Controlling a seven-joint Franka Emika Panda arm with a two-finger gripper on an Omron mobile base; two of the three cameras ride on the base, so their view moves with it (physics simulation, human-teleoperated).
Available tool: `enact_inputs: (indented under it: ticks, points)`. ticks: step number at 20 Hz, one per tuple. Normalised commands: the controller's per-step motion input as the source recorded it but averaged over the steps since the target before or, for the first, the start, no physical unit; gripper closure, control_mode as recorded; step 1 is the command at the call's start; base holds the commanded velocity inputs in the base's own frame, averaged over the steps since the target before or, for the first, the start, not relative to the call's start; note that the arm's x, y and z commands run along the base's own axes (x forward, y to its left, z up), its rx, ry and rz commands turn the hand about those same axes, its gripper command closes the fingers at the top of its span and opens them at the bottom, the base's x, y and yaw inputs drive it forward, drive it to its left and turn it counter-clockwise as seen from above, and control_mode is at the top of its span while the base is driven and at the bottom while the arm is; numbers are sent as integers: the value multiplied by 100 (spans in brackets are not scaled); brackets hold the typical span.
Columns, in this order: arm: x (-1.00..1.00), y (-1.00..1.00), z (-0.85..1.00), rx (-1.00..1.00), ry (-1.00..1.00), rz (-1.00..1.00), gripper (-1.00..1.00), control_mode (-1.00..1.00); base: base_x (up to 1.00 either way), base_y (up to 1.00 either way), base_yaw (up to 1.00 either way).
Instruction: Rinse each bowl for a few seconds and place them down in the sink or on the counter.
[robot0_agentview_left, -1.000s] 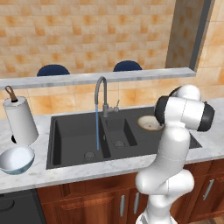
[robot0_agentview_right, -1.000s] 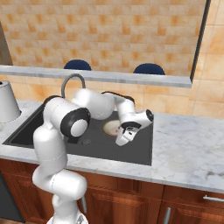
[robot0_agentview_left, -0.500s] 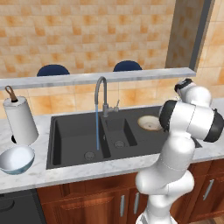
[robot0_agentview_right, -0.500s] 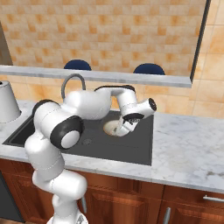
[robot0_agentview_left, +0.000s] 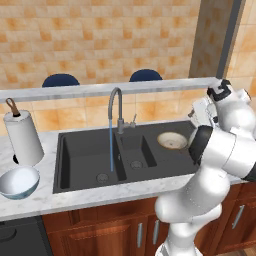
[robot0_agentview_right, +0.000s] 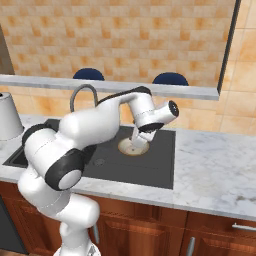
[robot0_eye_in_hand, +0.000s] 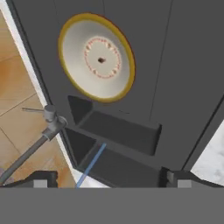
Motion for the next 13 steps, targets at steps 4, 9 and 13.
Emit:
enact_inputs:
  ticks: [4, 9, 13]
  points:
    - [-35, 17, 55, -9, -22, 5, -100, -100, 0, 0, 0]
    - [-30, 13, 57, -12, -23, 5, -100, -100, 0, 0, 0]
    - [-23, 7, 56, -14, -22, 6, -100, -100, 0, 0, 0]
